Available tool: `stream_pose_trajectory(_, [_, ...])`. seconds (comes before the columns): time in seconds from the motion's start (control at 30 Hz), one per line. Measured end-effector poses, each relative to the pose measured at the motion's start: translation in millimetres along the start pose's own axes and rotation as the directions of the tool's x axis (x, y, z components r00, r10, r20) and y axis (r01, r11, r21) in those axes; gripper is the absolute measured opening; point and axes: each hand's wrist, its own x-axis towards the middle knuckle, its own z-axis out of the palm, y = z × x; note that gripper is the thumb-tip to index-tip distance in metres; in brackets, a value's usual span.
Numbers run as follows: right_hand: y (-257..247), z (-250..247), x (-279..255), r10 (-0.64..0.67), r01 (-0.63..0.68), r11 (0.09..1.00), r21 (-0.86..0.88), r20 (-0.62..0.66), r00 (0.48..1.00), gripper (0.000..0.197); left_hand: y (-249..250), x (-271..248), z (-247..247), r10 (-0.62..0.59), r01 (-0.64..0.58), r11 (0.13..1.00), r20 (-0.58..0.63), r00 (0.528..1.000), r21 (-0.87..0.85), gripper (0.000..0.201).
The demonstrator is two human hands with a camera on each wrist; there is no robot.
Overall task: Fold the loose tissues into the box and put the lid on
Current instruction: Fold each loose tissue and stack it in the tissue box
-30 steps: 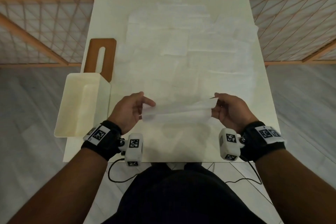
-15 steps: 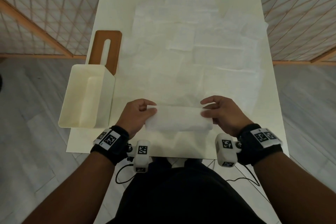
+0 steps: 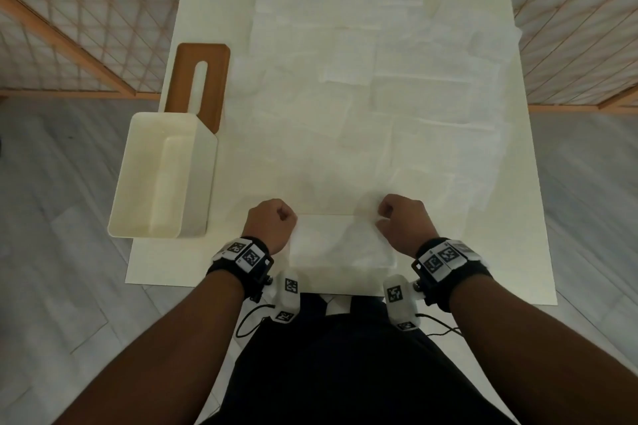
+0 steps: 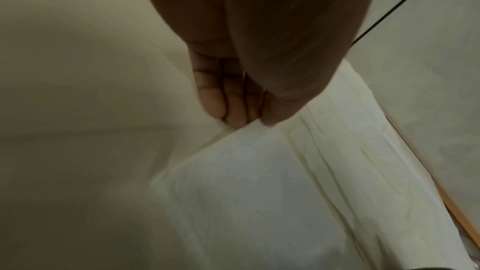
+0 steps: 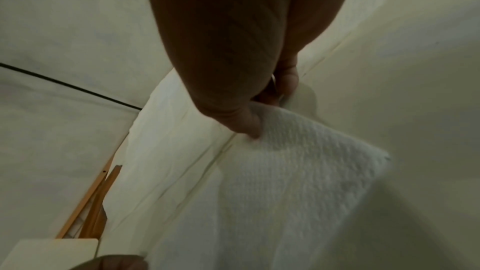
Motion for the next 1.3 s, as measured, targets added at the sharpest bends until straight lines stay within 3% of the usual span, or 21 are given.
stream_pose_trajectory(0.1, [0.0,2.4,0.3,0.010,-0.011,1.000,-0.013,-0.007,1.000,0.009,1.2,7.9,-7.2,-0.004,0.004,1.000,-0.012,1.000,0.021,0.006])
stream_pose_trajectory(0.2, [-1.0,-0.2,-0.1,-0.009,0.008,0.999,-0.037,-0.011,1.000,0.011,11.9,30.1,-29.4,-0.011,0.012,1.000,-0.146,0.989,0.009,0.006])
stream_pose_trajectory(0.37, [-6.9,-8.0,-0.9,-0.070,0.070,0.998,0.002,-0.103,0.992,0.020,49.3,93.7,-75.7,-0.022,-0.011,0.995,-0.322,0.947,-0.101,0.032])
stream_pose_trajectory(0.57, [-15.9,-25.2,-3.2,-0.007,0.021,0.989,0.146,-0.095,0.995,0.015,75.9,152.3,-93.1,-0.185,0.159,0.980,-0.266,0.946,-0.116,0.060])
stream_pose_trajectory(0.77, [-17.5,-37.5,1.2,0.067,-0.041,0.961,0.275,-0.087,0.994,0.013,72.0,170.4,-94.6,-0.266,0.249,0.963,-0.243,0.933,-0.099,0.063])
stream_pose_trajectory(0.97, [-22.5,-40.3,7.6,0.084,-0.053,0.940,0.338,-0.077,0.994,0.012,77.8,157.7,-98.4,-0.226,0.153,0.950,-0.261,0.939,-0.273,0.049])
stream_pose_trajectory(1.1, [-37.0,-44.2,14.3,0.078,-0.028,0.898,0.440,-0.097,0.992,0.017,93.2,122.1,-112.3,-0.053,-0.036,0.944,-0.258,0.965,-0.329,0.045])
stream_pose_trajectory(1.23, [-58.9,-47.7,27.4,0.058,-0.014,0.778,0.628,-0.048,0.997,0.051,107.6,74.0,-130.1,0.161,-0.242,0.899,-0.238,0.958,-0.366,0.038])
stream_pose_trajectory(1.3, [-72.8,-49.8,32.2,0.042,-0.042,0.648,0.760,0.019,0.999,0.076,111.2,54.4,-138.7,0.222,-0.297,0.840,-0.213,0.952,-0.453,0.035])
